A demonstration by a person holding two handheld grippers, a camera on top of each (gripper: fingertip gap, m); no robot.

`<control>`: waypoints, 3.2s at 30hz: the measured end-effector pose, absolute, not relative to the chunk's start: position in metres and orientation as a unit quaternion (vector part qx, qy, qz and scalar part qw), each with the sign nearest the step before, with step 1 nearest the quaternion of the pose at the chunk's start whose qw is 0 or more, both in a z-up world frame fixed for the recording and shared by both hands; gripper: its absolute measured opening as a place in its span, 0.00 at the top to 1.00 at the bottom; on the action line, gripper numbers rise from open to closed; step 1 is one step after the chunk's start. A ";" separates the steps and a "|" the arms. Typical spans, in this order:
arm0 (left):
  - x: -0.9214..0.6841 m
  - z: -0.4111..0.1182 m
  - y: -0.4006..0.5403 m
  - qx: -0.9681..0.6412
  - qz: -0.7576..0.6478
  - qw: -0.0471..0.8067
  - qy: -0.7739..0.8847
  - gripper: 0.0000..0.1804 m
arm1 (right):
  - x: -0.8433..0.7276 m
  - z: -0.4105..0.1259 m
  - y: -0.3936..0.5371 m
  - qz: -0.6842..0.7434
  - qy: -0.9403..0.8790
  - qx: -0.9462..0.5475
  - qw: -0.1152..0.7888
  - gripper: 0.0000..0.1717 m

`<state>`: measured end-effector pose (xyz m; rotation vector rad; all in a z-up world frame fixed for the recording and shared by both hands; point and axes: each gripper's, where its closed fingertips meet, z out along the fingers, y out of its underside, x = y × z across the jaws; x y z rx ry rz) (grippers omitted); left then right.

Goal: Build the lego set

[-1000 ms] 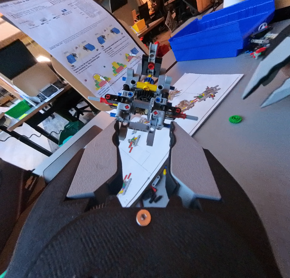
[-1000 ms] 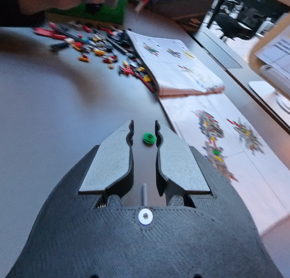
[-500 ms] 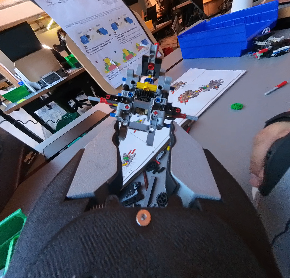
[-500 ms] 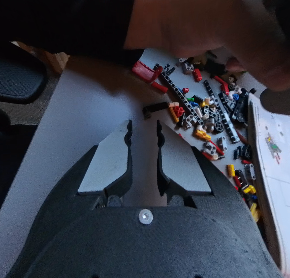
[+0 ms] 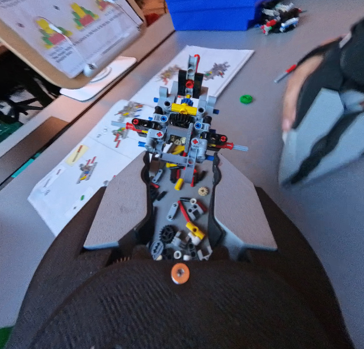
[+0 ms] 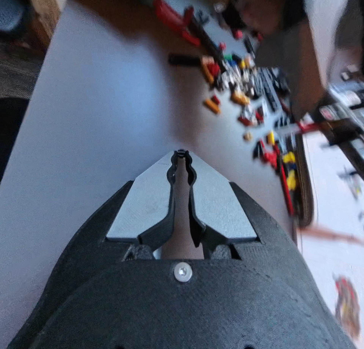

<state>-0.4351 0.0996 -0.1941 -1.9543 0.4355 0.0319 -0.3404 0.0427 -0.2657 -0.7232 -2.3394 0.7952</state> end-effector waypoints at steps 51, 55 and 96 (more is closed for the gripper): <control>-0.307 -0.224 0.129 -0.875 -0.097 0.328 0.342 0.73 | -0.187 -0.273 0.246 0.322 -0.767 -0.503 0.235 0.93; -0.291 -0.229 0.117 -0.866 -0.109 0.318 0.370 0.66 | -0.188 -0.272 0.243 0.322 -0.773 -0.493 0.236 0.98; -0.206 -0.223 0.126 -0.834 -0.069 0.358 0.414 1.00 | -0.208 -0.220 0.127 0.402 -0.785 -0.371 0.291 0.98</control>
